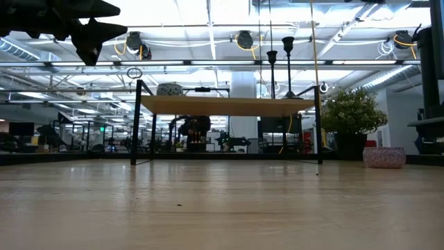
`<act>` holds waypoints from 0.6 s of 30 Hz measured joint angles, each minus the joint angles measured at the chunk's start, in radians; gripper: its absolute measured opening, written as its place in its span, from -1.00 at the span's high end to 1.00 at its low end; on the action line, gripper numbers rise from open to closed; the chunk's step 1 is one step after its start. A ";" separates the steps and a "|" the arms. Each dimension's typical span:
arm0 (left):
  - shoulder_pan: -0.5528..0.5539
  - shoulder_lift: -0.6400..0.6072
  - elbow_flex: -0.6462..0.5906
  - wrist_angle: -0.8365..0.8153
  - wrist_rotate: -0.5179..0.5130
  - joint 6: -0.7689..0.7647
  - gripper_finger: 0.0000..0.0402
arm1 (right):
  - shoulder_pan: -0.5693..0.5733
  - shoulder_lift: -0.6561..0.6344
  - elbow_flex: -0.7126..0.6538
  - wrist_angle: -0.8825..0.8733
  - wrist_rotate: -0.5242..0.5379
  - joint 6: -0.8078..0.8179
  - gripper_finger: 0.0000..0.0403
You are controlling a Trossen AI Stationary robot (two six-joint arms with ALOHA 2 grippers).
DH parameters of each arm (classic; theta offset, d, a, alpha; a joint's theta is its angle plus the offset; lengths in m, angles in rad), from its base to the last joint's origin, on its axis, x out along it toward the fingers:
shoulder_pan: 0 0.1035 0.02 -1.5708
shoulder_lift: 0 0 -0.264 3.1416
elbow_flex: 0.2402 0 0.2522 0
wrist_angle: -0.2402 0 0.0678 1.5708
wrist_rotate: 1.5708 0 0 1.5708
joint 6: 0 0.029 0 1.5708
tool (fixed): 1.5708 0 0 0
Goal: Pick & Place candle stick holders
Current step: Put the black candle holder on the shelf
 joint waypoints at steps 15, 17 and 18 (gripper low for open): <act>0.000 0.000 0.000 0.022 -0.006 -0.002 0.19 | 0.000 -0.261 -0.255 0.000 -0.222 -0.162 0.53; 0.000 0.000 0.000 0.027 -0.006 -0.004 0.18 | 0.000 -0.296 -0.282 -0.001 -0.292 -0.198 0.53; 0.000 0.000 0.000 0.028 -0.006 -0.006 0.19 | 0.000 -0.311 -0.293 -0.001 -0.318 -0.219 0.53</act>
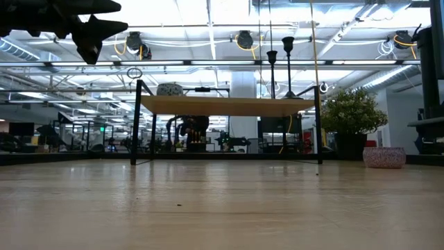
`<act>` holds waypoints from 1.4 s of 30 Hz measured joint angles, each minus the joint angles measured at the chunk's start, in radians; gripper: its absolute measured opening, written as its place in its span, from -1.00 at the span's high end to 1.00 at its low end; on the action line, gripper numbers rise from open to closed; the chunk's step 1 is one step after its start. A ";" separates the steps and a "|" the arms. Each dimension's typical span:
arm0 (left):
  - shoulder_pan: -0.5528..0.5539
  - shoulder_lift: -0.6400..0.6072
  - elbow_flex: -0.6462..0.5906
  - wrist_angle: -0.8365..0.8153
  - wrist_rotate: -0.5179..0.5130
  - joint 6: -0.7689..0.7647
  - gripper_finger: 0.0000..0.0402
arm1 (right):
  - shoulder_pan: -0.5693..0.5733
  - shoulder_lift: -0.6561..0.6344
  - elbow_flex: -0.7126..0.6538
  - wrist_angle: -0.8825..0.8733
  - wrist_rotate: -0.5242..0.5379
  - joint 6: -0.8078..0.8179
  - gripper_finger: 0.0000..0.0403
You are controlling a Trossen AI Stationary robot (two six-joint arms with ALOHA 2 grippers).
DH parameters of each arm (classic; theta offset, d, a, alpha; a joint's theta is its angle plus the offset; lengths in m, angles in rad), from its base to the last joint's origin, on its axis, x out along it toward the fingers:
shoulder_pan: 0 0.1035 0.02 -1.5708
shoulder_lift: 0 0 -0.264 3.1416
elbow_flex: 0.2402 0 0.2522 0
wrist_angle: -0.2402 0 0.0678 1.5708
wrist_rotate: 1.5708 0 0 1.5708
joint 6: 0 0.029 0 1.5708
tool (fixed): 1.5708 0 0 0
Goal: Pick & Place candle stick holders
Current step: Put the black candle holder on the shelf
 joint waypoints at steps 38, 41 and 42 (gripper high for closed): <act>0.000 0.000 0.000 0.002 -0.007 -0.151 0.19 | 0.302 0.020 -0.085 0.343 -0.288 -0.035 0.51; 0.000 0.000 0.000 0.003 -0.008 -0.153 0.19 | 0.392 0.055 -0.085 0.343 -0.279 -0.049 0.51; 0.000 0.000 0.000 0.003 -0.008 -0.152 0.19 | 0.422 0.065 -0.085 0.343 -0.275 -0.054 0.51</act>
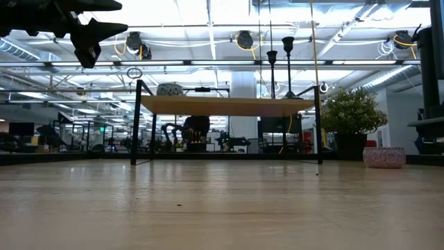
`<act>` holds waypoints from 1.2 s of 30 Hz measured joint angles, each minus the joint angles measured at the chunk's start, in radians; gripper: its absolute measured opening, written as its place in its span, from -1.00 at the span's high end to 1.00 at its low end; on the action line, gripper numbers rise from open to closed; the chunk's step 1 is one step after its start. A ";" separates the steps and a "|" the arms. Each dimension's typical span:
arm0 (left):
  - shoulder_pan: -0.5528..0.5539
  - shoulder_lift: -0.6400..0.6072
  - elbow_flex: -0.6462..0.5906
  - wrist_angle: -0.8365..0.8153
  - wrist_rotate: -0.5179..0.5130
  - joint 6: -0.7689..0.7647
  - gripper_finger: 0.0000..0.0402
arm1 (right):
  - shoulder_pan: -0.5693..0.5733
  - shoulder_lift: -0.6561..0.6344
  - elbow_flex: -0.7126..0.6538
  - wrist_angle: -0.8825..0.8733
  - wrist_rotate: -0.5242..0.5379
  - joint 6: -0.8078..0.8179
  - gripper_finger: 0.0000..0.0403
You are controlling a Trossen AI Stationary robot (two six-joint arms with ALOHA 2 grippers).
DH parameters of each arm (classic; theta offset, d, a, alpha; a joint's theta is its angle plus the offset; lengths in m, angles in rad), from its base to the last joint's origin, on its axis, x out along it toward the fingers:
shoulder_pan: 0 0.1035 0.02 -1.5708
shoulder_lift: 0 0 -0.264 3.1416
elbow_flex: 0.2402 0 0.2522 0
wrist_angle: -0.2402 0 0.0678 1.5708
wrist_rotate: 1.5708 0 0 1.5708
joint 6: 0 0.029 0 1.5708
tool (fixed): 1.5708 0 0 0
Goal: Pick & Place candle stick holders
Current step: Put the black candle holder on the shelf
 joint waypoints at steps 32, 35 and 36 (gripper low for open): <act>0.000 0.000 0.000 -0.002 0.001 0.000 0.19 | 1.131 0.213 0.000 0.006 0.773 1.010 0.51; 0.000 0.000 0.000 -0.002 0.002 0.004 0.19 | 1.209 0.244 0.000 0.004 0.777 1.135 0.51; 0.000 0.000 0.000 -0.002 0.002 0.010 0.19 | 1.232 0.252 0.000 0.000 0.777 1.179 0.51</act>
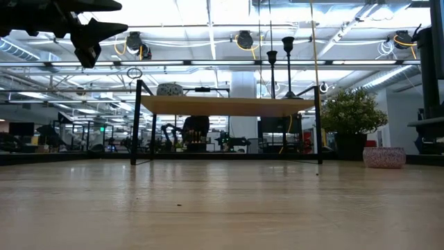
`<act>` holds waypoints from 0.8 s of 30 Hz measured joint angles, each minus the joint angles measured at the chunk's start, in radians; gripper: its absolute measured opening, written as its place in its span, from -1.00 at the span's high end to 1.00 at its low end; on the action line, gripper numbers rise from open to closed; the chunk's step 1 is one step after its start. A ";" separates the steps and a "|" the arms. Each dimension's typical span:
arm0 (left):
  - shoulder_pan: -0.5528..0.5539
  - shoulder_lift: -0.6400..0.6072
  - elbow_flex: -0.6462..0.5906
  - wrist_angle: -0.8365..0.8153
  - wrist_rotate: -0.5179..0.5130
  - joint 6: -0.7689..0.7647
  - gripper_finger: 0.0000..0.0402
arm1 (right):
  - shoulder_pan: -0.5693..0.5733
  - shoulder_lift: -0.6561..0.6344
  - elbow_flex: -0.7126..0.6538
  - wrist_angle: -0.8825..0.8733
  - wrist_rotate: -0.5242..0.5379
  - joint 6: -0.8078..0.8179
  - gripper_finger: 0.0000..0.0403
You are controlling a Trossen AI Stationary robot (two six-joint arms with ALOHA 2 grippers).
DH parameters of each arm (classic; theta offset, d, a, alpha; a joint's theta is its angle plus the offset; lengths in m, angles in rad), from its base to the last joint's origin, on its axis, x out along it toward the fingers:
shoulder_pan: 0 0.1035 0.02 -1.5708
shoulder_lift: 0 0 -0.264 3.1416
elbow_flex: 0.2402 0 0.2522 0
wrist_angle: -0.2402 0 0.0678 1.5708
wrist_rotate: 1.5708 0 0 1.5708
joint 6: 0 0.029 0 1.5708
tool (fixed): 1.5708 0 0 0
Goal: Pick & Place candle stick holders
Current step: Put the black candle holder on the shelf
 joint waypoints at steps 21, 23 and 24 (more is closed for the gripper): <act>0.000 0.000 0.000 -0.002 0.002 0.016 0.18 | 0.299 0.071 0.000 -0.114 0.110 0.650 0.51; 0.000 0.000 0.000 -0.002 0.002 0.013 0.19 | 0.299 0.071 0.000 -0.112 0.130 0.650 0.51; 0.000 0.000 0.000 -0.002 0.002 0.013 0.18 | 0.298 0.071 0.000 -0.111 0.138 0.650 0.49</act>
